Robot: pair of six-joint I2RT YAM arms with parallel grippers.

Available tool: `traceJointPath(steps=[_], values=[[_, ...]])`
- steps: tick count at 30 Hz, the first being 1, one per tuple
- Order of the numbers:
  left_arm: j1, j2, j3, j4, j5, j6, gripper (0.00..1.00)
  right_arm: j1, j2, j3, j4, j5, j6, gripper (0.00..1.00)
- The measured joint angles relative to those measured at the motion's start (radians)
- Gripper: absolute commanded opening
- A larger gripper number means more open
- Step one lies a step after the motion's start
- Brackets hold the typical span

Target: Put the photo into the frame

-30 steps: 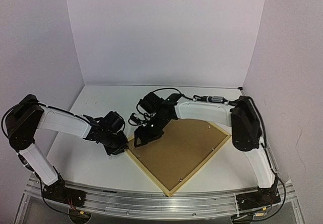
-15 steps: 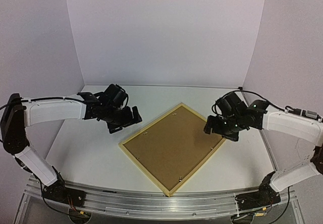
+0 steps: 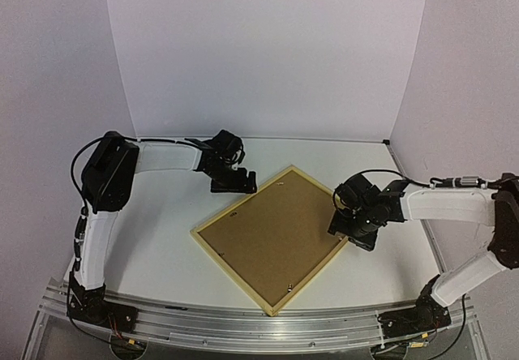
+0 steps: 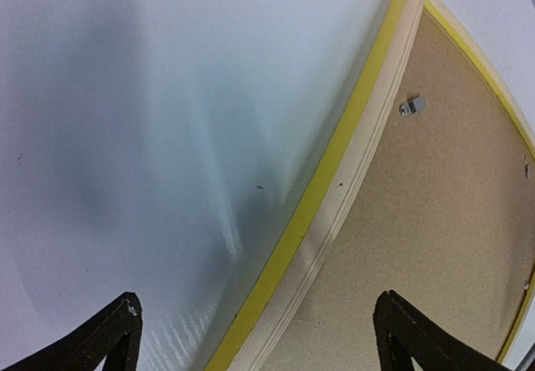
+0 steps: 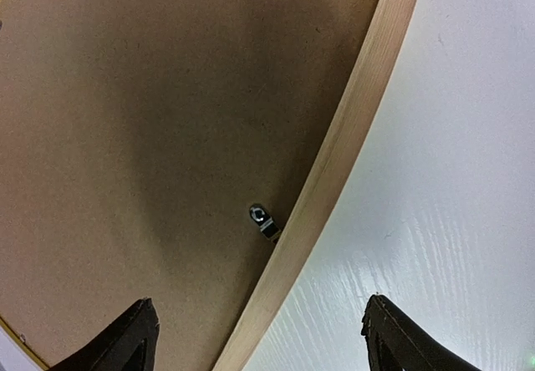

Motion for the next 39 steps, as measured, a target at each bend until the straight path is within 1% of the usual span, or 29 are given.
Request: traceJointPath(steps=[2,8,11,12,14,18,20,22,24,26,30,33,39], values=[[-0.002,0.046,0.044,-0.01,0.023,0.042,0.82,-0.001,0.045,-0.001,0.026,-0.009,0.012,0.78],[-0.003,0.111,0.105,-0.018,0.065,0.119,0.55,-0.003,0.164,-0.006,0.101,-0.038,0.031,0.63],[-0.003,0.131,0.115,-0.014,0.065,0.139,0.4,-0.004,0.187,-0.003,0.109,-0.039,0.033,0.5],[-0.003,0.133,0.116,-0.017,0.065,0.138,0.37,-0.005,0.19,-0.003,0.113,-0.04,0.031,0.42],[-0.004,0.134,0.116,-0.02,0.063,0.144,0.31,-0.006,0.201,0.006,0.124,-0.041,0.03,0.3],[-0.001,0.115,0.076,0.011,0.016,0.124,0.24,-0.024,0.235,0.046,0.133,-0.038,0.019,0.21],[0.007,0.081,0.013,0.052,-0.011,0.115,0.21,-0.039,0.265,0.08,0.135,-0.039,-0.006,0.16],[0.014,0.02,-0.087,0.083,-0.043,0.096,0.17,-0.06,0.31,0.134,0.137,-0.04,-0.054,0.12],[0.019,-0.038,-0.178,0.103,-0.066,0.053,0.12,-0.085,0.361,0.195,0.143,-0.048,-0.125,0.1],[0.021,-0.104,-0.281,0.122,-0.092,-0.003,0.1,-0.108,0.413,0.258,0.148,-0.066,-0.206,0.08],[0.02,-0.242,-0.479,0.155,-0.113,-0.099,0.05,-0.156,0.521,0.395,0.168,-0.15,-0.41,0.08],[0.001,-0.352,-0.626,0.17,-0.124,-0.216,0.01,-0.174,0.594,0.486,0.197,-0.219,-0.557,0.08],[-0.062,-0.456,-0.752,0.163,-0.18,-0.428,0.0,-0.181,0.7,0.638,0.179,-0.299,-0.755,0.08]])
